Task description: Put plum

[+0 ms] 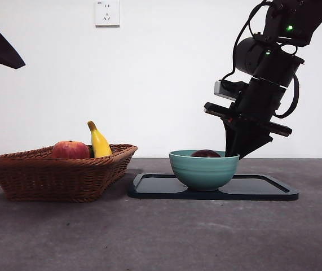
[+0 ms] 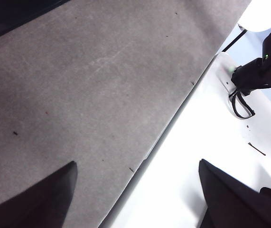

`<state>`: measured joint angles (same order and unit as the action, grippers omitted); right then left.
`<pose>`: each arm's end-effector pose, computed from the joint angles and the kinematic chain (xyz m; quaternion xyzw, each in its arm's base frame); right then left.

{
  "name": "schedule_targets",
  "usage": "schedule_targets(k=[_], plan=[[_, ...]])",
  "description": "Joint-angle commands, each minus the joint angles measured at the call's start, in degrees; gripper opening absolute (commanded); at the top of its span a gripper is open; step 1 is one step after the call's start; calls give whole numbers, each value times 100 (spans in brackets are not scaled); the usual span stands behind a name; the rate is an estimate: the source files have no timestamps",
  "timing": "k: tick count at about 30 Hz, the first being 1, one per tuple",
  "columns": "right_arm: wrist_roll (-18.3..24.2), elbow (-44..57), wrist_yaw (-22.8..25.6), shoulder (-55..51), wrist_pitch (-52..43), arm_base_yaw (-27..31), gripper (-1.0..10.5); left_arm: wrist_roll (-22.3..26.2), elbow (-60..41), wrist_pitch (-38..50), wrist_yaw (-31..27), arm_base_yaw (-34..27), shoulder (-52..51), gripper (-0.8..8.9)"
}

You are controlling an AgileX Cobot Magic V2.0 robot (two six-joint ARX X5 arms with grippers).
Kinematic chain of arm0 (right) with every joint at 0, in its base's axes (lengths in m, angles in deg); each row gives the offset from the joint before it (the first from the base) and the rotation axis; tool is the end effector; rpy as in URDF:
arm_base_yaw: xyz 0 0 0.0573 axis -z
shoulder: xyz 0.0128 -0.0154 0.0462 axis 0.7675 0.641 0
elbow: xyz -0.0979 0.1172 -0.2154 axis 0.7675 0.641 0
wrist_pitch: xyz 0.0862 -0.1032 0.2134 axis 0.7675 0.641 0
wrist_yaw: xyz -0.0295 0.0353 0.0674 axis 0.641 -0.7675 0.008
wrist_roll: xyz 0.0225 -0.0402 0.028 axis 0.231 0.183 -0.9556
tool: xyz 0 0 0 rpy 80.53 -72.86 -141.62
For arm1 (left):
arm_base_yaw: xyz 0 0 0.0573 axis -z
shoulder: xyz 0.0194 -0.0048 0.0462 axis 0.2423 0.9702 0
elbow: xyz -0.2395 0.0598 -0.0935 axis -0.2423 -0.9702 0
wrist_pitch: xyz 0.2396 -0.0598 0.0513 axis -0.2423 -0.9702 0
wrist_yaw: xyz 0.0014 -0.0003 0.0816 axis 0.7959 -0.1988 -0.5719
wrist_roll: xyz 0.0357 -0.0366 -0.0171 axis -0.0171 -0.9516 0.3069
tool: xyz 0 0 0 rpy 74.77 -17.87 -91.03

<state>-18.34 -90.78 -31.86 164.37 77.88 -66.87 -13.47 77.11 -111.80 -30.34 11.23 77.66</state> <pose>0.3791 0.1216 0.1996 0.0440 0.5214 0.2008 0.8282 0.1484 -0.0895 0.2973 0.0020 0.4420 -0.4913 0.7505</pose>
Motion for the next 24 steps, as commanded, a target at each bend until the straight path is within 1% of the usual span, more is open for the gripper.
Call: schedule_targets(k=[1, 11, 14, 15, 19, 24], plan=[[46, -151, -15, 131, -44, -26, 12, 9, 52, 26, 33, 26, 26, 405], [44, -151, 15, 133, 33, -26, 22, 4, 50, 22, 33, 26, 26, 405], [39, -151, 15, 133, 33, -26, 132, 4, 52, 22, 33, 26, 26, 405], [39, -151, 17, 133, 33, -26, 151, 4, 50, 22, 33, 26, 26, 405], [22, -151, 22, 133, 31, -26, 152, 4, 50, 22, 33, 26, 26, 405], [-28, -195, 59, 59, 33, -20, 203, 4, 50, 22, 33, 26, 26, 405]])
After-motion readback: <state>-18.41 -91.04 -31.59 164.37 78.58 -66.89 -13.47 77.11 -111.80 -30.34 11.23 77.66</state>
